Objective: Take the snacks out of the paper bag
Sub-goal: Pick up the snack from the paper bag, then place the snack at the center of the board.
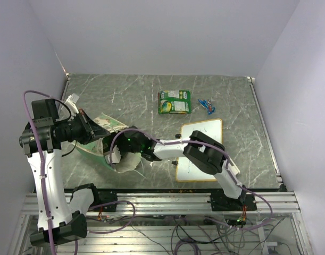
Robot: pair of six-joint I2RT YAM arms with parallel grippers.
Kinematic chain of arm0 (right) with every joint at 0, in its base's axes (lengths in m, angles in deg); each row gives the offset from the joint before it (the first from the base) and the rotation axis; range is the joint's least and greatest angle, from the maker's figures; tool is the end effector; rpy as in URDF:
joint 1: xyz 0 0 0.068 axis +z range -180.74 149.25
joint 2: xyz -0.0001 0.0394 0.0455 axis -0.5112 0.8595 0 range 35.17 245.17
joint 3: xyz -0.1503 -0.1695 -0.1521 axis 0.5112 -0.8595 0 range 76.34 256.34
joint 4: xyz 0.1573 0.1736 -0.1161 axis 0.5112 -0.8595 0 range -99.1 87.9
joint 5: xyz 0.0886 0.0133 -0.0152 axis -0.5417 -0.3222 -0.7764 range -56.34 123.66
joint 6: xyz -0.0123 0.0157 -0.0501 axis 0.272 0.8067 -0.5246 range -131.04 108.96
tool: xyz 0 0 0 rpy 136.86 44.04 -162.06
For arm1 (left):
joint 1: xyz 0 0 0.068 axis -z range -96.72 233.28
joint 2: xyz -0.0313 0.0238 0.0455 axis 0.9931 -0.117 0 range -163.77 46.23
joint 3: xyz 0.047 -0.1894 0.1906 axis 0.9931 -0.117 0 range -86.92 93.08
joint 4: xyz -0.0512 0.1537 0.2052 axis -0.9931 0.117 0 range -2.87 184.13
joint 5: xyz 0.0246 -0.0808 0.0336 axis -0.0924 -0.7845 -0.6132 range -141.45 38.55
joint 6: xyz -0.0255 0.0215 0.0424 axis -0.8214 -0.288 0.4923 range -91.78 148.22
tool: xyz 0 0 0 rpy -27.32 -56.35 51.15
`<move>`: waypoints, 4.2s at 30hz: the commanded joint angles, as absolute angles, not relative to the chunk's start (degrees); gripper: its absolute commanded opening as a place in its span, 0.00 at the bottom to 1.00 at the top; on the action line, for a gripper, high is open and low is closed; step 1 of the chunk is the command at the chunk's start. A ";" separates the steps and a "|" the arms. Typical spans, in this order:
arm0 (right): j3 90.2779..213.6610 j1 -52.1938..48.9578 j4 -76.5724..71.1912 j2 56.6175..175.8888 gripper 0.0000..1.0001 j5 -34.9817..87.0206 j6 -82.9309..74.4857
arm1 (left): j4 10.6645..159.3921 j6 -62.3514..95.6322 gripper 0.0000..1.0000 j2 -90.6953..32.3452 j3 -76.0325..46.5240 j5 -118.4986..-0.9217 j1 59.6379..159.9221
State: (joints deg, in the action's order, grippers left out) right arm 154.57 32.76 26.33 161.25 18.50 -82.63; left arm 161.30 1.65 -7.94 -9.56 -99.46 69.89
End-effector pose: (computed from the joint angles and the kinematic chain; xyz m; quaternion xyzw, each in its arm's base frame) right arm 0.2087 0.4397 0.1495 -0.7769 0.2385 0.0670 0.5788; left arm 0.1312 0.0040 0.4031 -0.1665 0.8556 -0.4160 0.2591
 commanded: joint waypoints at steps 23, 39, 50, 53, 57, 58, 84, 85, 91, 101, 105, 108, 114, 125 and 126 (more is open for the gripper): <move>147.84 33.67 23.18 151.51 0.00 19.87 -76.47 | 159.14 -3.68 0.07 -6.33 -8.26 -96.39 70.06; 141.72 33.99 14.20 132.70 0.00 15.89 -36.54 | 147.96 -10.29 0.07 -8.04 -10.66 -94.97 70.05; 148.72 33.95 -8.08 121.15 0.00 18.18 -13.58 | 150.80 -12.39 0.07 -11.31 -8.40 -87.86 70.07; 151.38 33.57 -16.08 117.37 0.00 19.59 -8.41 | 151.15 -13.65 0.07 -12.15 -8.73 -86.71 70.09; 155.74 30.00 -28.19 114.54 0.00 15.88 -2.08 | 155.56 -13.29 0.07 -13.87 -5.28 -79.68 70.09; 157.04 28.15 -30.68 114.08 0.00 14.65 -0.29 | 156.43 -13.07 0.07 -14.32 -4.59 -78.28 70.07; 192.01 -4.77 -55.27 142.23 0.00 49.52 17.90 | 156.67 -8.39 0.07 -17.37 -7.04 -79.97 70.10; 194.00 -4.78 -55.93 144.27 0.00 52.10 17.17 | 156.89 -8.13 0.07 -17.45 -6.97 -80.02 70.06; 202.98 -4.19 -58.06 153.80 0.00 61.82 13.08 | 156.90 -7.40 0.07 -18.11 -6.95 -80.44 70.01; 208.06 0.90 -57.39 160.89 0.00 67.98 11.77 | 157.66 -6.72 0.07 -19.76 -5.60 -80.30 70.09; 211.04 2.28 -58.44 164.52 0.00 71.21 13.32 | 157.83 -6.72 0.07 -19.69 -5.98 -80.30 70.03; 211.31 3.34 -57.30 165.97 0.00 72.46 13.23 | 158.49 -6.27 0.07 -19.47 -5.89 -79.78 70.08; 213.34 4.46 -57.51 169.72 0.00 73.78 13.35 | 160.02 -5.28 0.07 -19.34 -5.81 -79.05 70.10; 213.26 7.36 -53.16 172.87 0.00 71.41 11.92 | 161.28 -4.36 0.07 -19.17 -5.10 -78.87 70.02; 213.27 7.61 -52.82 173.22 0.00 71.11 11.75 | 161.38 -4.26 0.07 -19.11 -5.10 -78.83 70.04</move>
